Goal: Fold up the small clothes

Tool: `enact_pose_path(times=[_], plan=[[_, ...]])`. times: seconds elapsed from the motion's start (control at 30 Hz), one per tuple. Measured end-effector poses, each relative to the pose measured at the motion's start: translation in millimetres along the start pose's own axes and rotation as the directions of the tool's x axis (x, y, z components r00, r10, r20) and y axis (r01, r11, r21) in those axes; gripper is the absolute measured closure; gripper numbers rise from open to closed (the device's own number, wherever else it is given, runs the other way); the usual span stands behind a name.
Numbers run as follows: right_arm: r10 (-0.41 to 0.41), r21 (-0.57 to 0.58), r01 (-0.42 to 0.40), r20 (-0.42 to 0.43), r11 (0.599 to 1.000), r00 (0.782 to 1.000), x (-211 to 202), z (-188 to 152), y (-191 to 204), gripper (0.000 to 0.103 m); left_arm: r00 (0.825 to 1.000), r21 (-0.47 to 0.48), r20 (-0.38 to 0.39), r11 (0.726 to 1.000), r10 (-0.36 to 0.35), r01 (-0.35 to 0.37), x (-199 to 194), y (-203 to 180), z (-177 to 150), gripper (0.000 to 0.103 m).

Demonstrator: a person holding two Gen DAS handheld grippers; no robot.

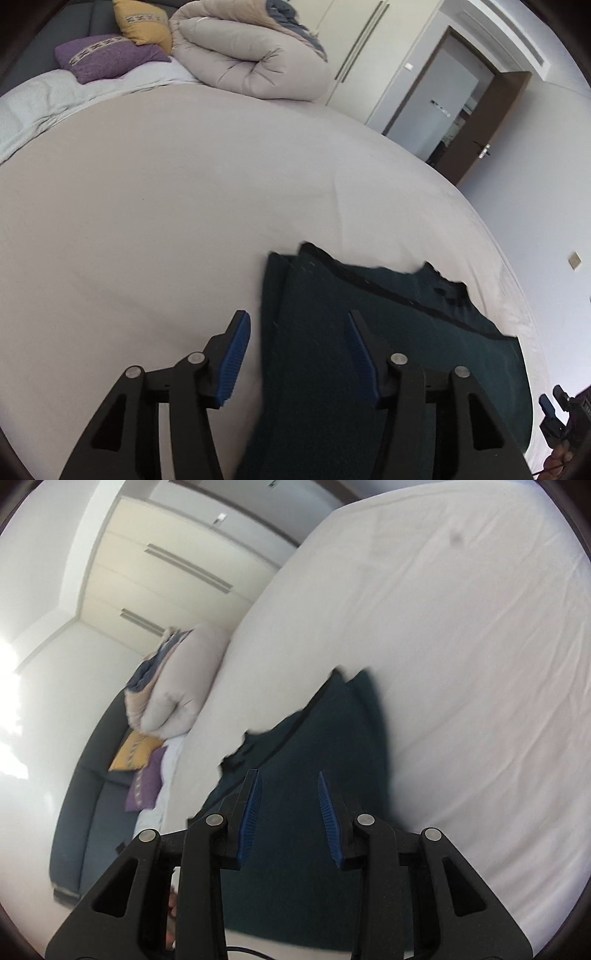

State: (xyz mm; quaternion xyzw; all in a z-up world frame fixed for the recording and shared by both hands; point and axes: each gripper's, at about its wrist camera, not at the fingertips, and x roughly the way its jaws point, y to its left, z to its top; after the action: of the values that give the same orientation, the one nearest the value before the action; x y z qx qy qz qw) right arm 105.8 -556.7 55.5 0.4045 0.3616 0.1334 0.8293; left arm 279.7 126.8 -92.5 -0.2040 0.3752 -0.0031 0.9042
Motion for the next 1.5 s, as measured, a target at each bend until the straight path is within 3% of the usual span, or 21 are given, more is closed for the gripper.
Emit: enact_pose_path(times=[0.07, 0.17, 0.23, 0.3, 0.37, 0.47, 0.53, 0.63, 0.73, 0.83, 0.93, 1.03, 1.13, 1.23, 1.4, 1.5], plan=[[0.068, -0.051, -0.074, -0.111, 0.996, 0.992, 24, -36, 27, 0.072, 1.000, 0.114, -0.015, 0.993, -0.007, 0.009, -14, -30, -26, 0.040], [0.123, -0.080, -0.150, -0.280, 0.985, 0.952, 74, -91, 57, 0.072, 0.997, 0.270, -0.069, 0.963, 0.024, -0.005, -17, -63, -64, 0.038], [0.108, -0.066, -0.138, -0.339, 0.988, 0.935, 98, -113, 57, 0.072, 0.992, 0.328, -0.086, 0.943, 0.090, -0.057, -10, -67, -80, 0.038], [0.072, -0.036, -0.089, -0.347, 0.995, 0.935, 104, -118, 39, 0.075, 0.988, 0.304, -0.106, 0.950, 0.108, -0.071, -9, -53, -85, 0.038], [0.080, 0.010, -0.081, -0.290, 0.997, 0.954, 86, -109, 20, 0.076, 0.988, 0.286, -0.112, 0.955, 0.110, -0.074, -12, -43, -83, 0.038], [0.015, 0.049, -0.007, -0.164, 0.999, 0.986, 46, -86, -10, 0.076, 0.985, 0.328, -0.116, 0.941, 0.128, -0.084, -12, -43, -87, 0.037], [-0.034, 0.102, 0.042, -0.077, 0.994, 0.996, 16, -72, -35, 0.076, 0.986, 0.314, -0.123, 0.947, 0.114, -0.070, -12, -40, -88, 0.037], [-0.099, 0.183, 0.088, 0.049, 0.979, 0.994, -26, -62, -58, 0.072, 0.988, 0.288, -0.129, 0.957, 0.082, -0.042, -10, -32, -89, 0.036], [-0.254, 0.252, 0.210, 0.156, 0.945, 0.955, -60, -63, -65, 0.060, 0.988, 0.296, -0.124, 0.954, 0.087, -0.047, -10, -34, -90, 0.035], [-0.191, 0.260, 0.137, 0.195, 0.956, 0.962, -68, -73, -51, 0.060, 0.989, 0.299, -0.121, 0.953, 0.089, -0.049, -11, -35, -91, 0.034], [-0.105, 0.110, 0.090, 0.133, 0.990, 0.986, -39, -82, -3, 0.060, 0.989, 0.299, -0.119, 0.953, 0.087, -0.048, -10, -35, -91, 0.034], [-0.004, -0.028, 0.004, -0.028, 1.000, 1.000, 20, -98, 48, 0.060, 0.990, 0.298, -0.118, 0.953, 0.083, -0.044, -10, -36, -91, 0.034], [0.028, -0.121, -0.047, -0.154, 0.992, 0.988, 76, -117, 91, 0.060, 0.990, 0.298, -0.118, 0.954, 0.080, -0.042, -9, -36, -91, 0.034], [0.028, -0.190, -0.072, -0.226, 0.979, 0.974, 128, -124, 128, 0.060, 0.990, 0.300, -0.118, 0.953, 0.081, -0.042, -9, -37, -92, 0.033], [0.014, -0.200, -0.071, -0.276, 0.977, 0.961, 206, -114, 150, 0.060, 0.991, 0.302, -0.114, 0.952, 0.077, -0.039, -8, -36, -91, 0.032], [-0.003, -0.201, -0.059, -0.296, 0.978, 0.955, 245, -85, 146, 0.059, 0.991, 0.301, -0.111, 0.953, 0.074, -0.037, -9, -35, -91, 0.031]])
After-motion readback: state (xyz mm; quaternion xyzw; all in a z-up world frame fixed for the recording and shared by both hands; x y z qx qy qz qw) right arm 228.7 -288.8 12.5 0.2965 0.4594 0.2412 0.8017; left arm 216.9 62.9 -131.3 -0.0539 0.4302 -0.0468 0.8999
